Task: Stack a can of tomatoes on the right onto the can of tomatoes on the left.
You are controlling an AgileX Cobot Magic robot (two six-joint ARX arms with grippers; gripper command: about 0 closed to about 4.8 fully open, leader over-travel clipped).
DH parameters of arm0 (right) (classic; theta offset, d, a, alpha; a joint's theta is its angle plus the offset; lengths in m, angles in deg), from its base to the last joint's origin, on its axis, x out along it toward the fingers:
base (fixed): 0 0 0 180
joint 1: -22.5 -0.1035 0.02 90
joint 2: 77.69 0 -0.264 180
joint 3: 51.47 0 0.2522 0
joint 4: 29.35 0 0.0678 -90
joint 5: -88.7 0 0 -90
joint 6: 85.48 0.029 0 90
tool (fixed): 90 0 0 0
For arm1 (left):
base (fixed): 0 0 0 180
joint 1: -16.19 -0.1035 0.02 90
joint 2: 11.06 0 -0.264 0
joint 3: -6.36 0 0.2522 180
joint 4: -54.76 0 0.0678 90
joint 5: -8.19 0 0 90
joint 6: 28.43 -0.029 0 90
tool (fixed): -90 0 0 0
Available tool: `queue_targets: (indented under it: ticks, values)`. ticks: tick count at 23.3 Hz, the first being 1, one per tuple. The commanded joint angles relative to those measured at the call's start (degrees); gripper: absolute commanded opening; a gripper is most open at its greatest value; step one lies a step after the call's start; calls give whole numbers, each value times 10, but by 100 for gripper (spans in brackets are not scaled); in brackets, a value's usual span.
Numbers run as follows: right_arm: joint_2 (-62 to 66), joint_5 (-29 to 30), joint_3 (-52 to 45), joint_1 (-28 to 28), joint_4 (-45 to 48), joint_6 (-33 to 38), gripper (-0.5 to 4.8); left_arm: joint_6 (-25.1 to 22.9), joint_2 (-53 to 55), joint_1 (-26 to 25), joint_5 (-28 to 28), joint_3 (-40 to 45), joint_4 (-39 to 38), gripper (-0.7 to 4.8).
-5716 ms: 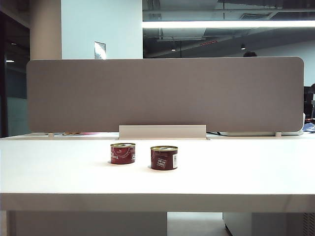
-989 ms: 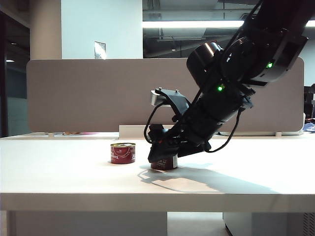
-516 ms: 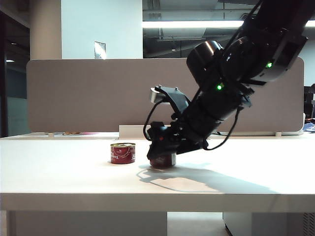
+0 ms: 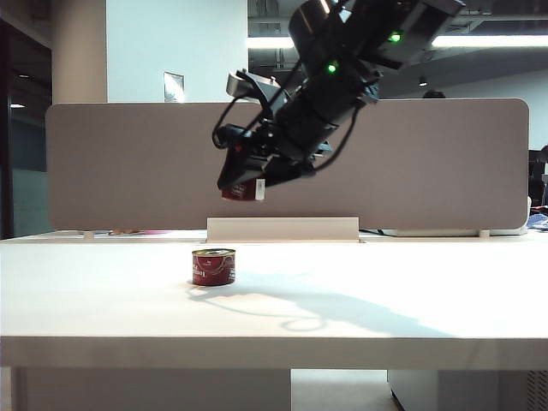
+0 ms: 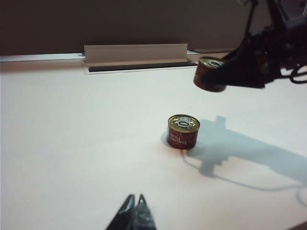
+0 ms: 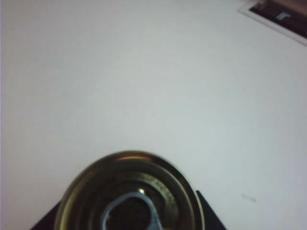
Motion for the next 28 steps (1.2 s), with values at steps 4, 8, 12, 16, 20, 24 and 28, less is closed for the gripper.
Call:
queue_targets:
  ticks: [4, 8, 12, 16, 20, 24, 28]
  values:
    - [44, 4, 62, -1, -49, 4, 199, 0, 1, 0, 2, -2, 4, -6]
    - [68, 19, 80, -1, -60, 5, 199, 0, 1, 0, 2, -2, 1, -6]
    - [78, 19, 87, -5, -60, 5, 199, 0, 1, 0, 2, -2, 1, -6]
    - [85, 19, 87, -17, -55, 5, 199, 0, 1, 0, 2, -2, 1, -6]
    - [96, 16, 87, -21, -52, 5, 199, 0, 1, 0, 2, -2, 0, -6]
    - [100, 17, 87, -22, -51, 5, 200, 0, 1, 0, 2, -2, 0, -6]
    - [100, 17, 87, -22, -49, 5, 201, 0, 1, 0, 2, -2, -1, -6]
